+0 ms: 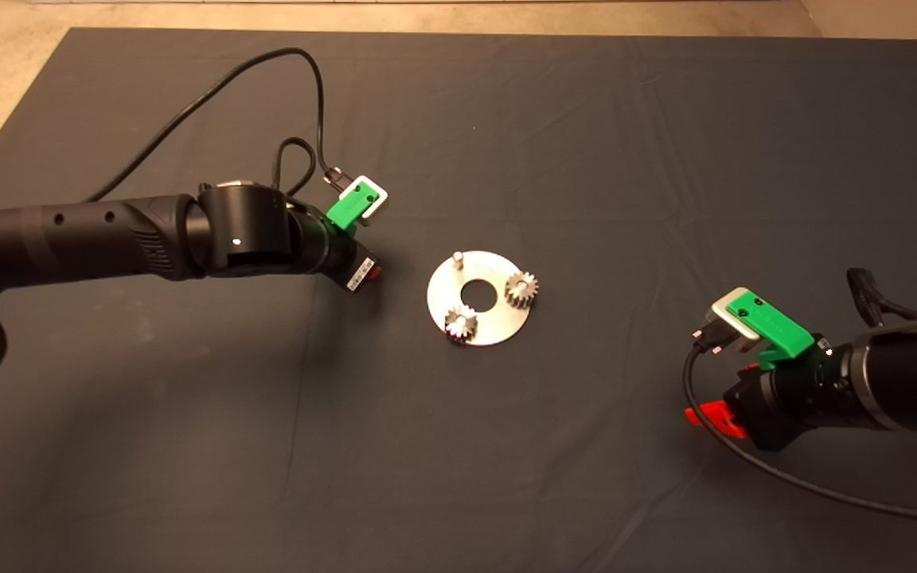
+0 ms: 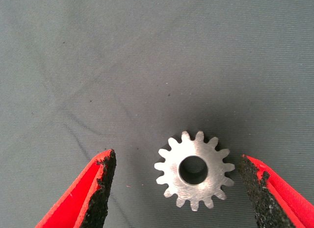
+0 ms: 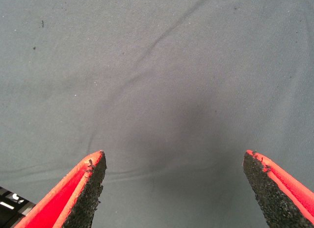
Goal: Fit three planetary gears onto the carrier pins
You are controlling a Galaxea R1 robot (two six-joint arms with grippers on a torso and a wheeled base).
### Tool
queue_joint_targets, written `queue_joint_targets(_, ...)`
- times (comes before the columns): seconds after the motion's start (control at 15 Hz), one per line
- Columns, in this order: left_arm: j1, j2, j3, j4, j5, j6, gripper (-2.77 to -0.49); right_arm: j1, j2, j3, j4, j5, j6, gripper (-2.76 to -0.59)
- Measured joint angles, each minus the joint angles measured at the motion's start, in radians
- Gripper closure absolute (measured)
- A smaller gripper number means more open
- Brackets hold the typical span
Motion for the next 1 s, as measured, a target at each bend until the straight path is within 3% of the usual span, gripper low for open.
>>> queue_joint_targets(0.6,0.003,0.000,0.000,0.000,-0.011,-0.003,-1.75,0.000,0.000,0.000,0.000,0.000,0.000,-2.07)
queue_joint_targets(1.0,0.006,-0.018,0.000,0.000,-0.034,-0.004,-1.75,0.000,0.000,0.000,0.000,0.000,0.000,-2.07)
